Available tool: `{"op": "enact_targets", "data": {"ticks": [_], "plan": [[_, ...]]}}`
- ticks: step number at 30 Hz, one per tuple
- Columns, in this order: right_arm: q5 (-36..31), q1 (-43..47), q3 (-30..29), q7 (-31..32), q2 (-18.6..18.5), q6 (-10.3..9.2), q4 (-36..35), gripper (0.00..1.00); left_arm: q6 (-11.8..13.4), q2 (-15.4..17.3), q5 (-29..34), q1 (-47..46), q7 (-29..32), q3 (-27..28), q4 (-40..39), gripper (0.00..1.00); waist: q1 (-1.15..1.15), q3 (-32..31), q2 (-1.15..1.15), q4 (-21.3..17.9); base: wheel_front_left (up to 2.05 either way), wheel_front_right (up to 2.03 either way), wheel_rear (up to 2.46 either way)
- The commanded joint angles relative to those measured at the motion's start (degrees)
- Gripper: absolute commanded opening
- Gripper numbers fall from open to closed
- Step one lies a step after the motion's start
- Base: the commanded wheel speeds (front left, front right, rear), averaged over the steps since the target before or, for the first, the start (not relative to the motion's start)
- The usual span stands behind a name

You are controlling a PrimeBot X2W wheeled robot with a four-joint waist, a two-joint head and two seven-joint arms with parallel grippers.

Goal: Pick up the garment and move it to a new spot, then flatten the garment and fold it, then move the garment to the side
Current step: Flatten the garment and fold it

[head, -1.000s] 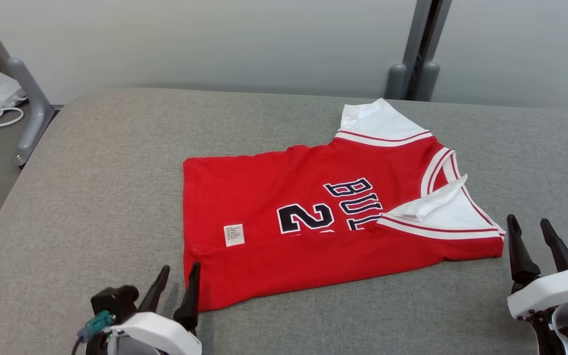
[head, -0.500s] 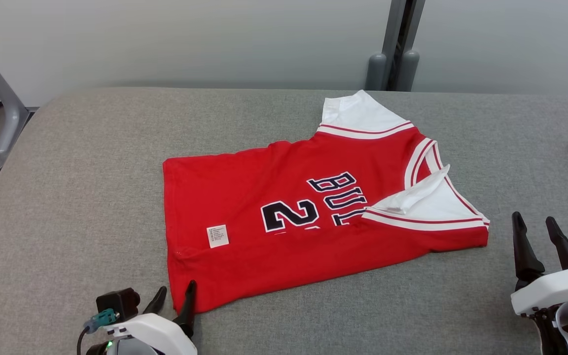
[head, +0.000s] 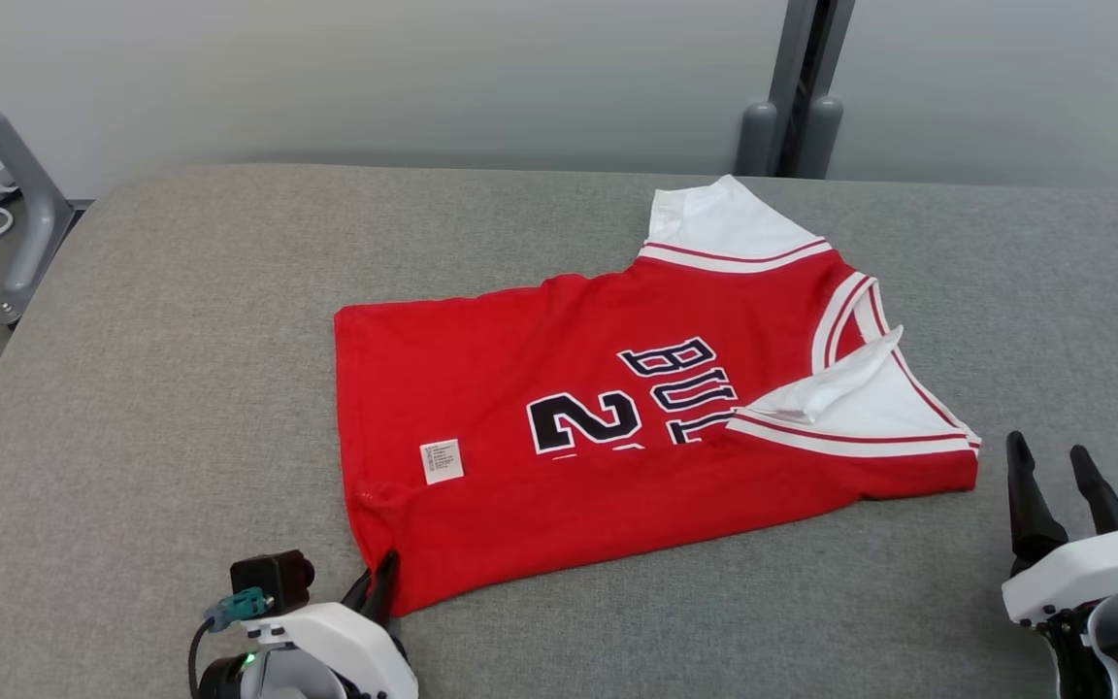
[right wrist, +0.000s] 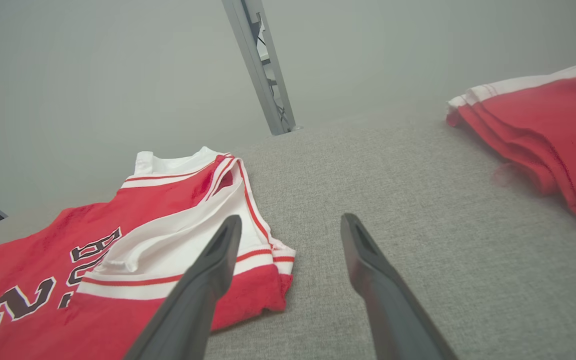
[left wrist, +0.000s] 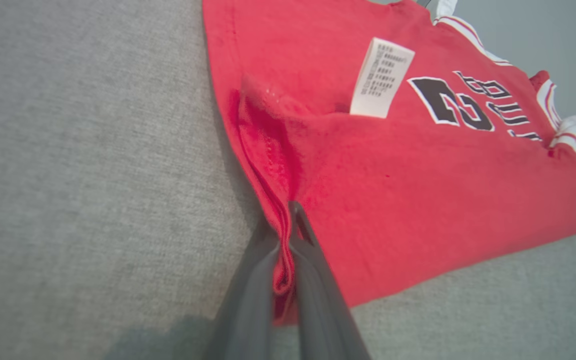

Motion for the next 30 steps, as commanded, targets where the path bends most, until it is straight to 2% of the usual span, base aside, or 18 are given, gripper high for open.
{"op": "enact_targets", "data": {"ticks": [1,9,11,17,23,25,26,30], "plan": [[1.4,-1.0,0.5,0.2,-0.1,-0.02,1.4,1.0,-0.1,0.3,0.3,-1.0,-0.2,-0.4,-0.4,0.0,0.0,0.0,0.0,0.5,0.0,0.0,0.0],[10.6,-5.7,3.6,4.3,-0.6,-0.02,10.2,1.0,-0.1,1.3,0.6,-2.1,-0.7,-2.3,-4.3,0.0,0.0,0.9,0.0,3.1,0.0,0.0,0.0],[10.5,-6.8,4.7,4.7,-1.7,-0.02,13.2,1.0,-0.1,1.3,0.7,-2.2,-0.7,-2.9,-5.1,0.0,0.0,1.2,0.0,3.8,0.0,0.0,0.0],[12.1,-9.7,6.7,5.1,-1.8,-0.01,18.7,1.0,-0.1,1.8,0.1,-2.3,-0.7,-4.6,-6.5,0.0,0.0,2.1,0.0,4.8,0.0,0.0,0.0],[15.1,-11.6,9.4,5.7,-1.6,-0.01,20.9,1.0,-0.1,2.4,-0.6,-2.6,-0.7,-5.7,-7.8,0.0,0.0,3.0,0.0,5.2,0.0,0.0,0.0],[15.8,-12.0,10.8,6.0,-1.7,-0.01,20.8,0.16,-0.1,2.6,-0.8,-2.6,-0.7,-5.9,-8.1,0.0,0.0,3.1,0.0,5.1,0.0,0.0,0.0],[16.1,-12.1,11.7,6.1,-1.6,-0.01,20.6,0.0,-0.1,2.7,-0.9,-2.6,-0.7,-5.9,-8.2,0.0,0.0,3.2,0.0,5.1,0.0,0.0,0.0],[17.9,-12.2,14.2,5.2,-2.4,-0.02,19.6,0.0,-0.1,3.1,-0.8,-2.8,-0.7,-5.8,-8.3,0.0,0.0,3.0,0.0,4.7,0.0,0.0,0.0]]}}
